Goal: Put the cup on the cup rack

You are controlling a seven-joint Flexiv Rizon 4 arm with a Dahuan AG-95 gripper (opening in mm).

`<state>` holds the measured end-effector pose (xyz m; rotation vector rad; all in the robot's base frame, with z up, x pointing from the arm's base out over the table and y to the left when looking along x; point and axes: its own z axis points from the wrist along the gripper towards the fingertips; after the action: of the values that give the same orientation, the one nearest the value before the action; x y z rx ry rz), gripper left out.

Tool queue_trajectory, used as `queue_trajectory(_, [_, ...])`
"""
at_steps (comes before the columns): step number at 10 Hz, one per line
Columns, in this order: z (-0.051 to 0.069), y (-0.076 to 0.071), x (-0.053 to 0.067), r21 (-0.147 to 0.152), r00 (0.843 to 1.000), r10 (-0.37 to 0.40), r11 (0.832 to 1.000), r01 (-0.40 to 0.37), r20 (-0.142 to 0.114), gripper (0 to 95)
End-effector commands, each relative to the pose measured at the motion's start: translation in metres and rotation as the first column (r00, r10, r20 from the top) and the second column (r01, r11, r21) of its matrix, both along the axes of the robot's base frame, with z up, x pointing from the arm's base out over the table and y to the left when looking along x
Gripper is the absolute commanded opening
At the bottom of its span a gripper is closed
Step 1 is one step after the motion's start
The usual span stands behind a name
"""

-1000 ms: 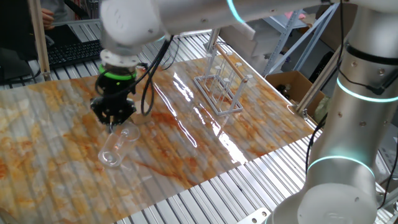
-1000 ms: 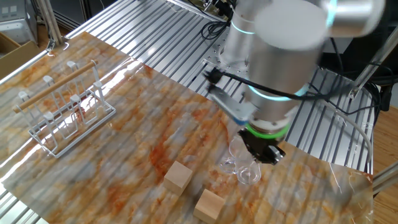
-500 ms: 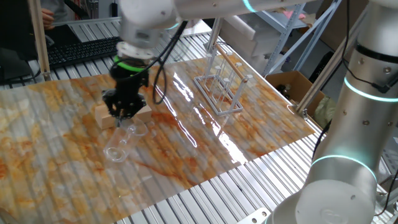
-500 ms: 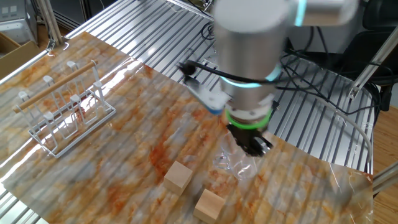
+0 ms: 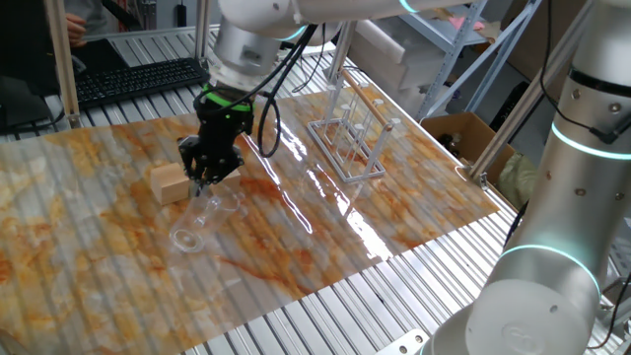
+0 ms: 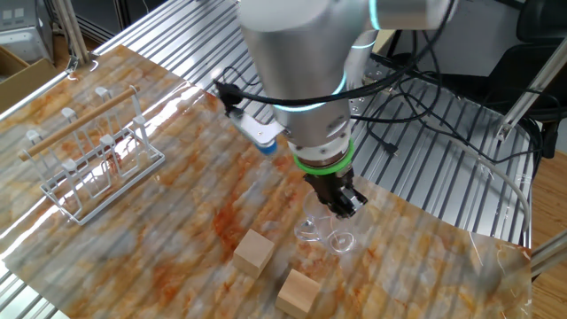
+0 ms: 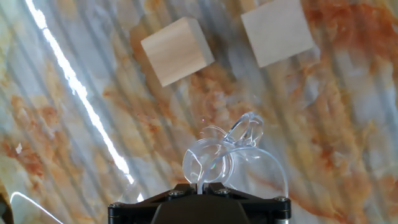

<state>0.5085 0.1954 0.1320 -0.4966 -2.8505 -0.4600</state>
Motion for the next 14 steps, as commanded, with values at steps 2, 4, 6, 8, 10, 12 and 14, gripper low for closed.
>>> queue_trajectory(2, [-0.002,-0.015,0.004,0.006,0.999,0.044,0.999,-0.044,0.011,0.0])
queue_trajectory(4, [-0.003,-0.023,0.007,0.007,0.998,0.055,0.998,-0.055,0.010,0.0])
queue_trajectory(6, [-0.003,-0.034,0.011,0.012,0.997,0.072,0.997,-0.072,0.006,0.0])
queue_trajectory(8, [-0.002,-0.047,0.015,0.014,0.997,0.083,0.996,-0.083,0.002,0.0])
queue_trajectory(10, [0.000,-0.060,0.015,0.024,0.996,0.087,0.996,-0.087,-0.001,0.0])
queue_trajectory(12, [0.002,-0.079,0.013,0.044,0.996,0.090,0.995,-0.090,-0.002,0.0])
queue_trajectory(14, [0.003,-0.091,0.012,0.075,0.997,0.077,0.994,-0.076,-0.005,0.0])
